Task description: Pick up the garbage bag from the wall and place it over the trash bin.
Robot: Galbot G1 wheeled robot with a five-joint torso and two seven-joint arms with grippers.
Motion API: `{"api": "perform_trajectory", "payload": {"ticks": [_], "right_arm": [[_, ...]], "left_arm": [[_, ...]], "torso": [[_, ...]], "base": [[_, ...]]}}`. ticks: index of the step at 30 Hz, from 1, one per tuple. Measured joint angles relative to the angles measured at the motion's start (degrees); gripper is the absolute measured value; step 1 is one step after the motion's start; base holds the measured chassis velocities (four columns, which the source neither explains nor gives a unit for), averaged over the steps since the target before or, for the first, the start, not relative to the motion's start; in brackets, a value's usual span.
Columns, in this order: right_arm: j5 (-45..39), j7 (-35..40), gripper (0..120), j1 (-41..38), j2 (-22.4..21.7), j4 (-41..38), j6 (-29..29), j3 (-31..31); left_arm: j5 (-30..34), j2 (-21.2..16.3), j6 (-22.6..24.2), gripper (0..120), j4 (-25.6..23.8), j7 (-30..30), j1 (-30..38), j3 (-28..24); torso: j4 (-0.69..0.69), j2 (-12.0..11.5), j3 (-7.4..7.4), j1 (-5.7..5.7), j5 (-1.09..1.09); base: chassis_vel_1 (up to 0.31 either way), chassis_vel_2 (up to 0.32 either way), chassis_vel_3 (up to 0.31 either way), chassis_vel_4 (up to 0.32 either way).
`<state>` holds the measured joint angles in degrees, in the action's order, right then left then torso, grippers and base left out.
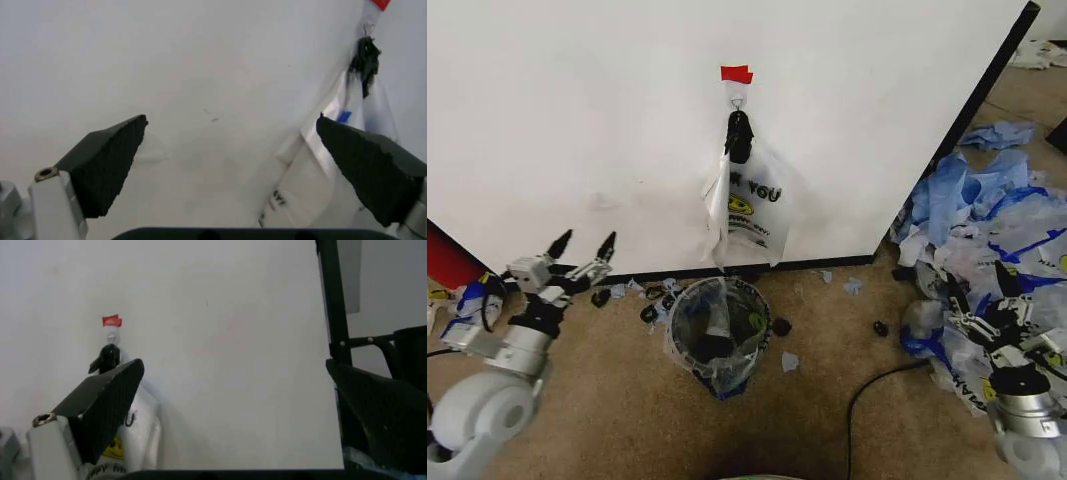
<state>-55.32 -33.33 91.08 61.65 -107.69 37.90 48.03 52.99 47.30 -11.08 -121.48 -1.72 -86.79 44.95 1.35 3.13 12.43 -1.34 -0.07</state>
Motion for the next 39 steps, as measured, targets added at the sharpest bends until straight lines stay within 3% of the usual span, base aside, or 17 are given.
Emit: {"api": "perform_trajectory", "payload": {"ticks": [11,39], "right_arm": [[0.0,1.5,100,1.4,0.8,-0.5,-0.3,1.0],[1.1,3.6,100,1.7,1.0,-1.6,-0.7,0.7]], "left_arm": [[0.2,2.7,-2.0,100,-0.7,1.5,0.6,-0.8],[-1.0,4.6,-3.9,100,-1.4,1.8,-1.3,-1.4]], "torso": [[0.01,0.0,0.0,0.0,0.0],[0.0,0.0,0.0,0.0,0.0]], "base": [[0.0,0.0,0.0,0.0],[0.0,0.0,0.0,0.0]]}}
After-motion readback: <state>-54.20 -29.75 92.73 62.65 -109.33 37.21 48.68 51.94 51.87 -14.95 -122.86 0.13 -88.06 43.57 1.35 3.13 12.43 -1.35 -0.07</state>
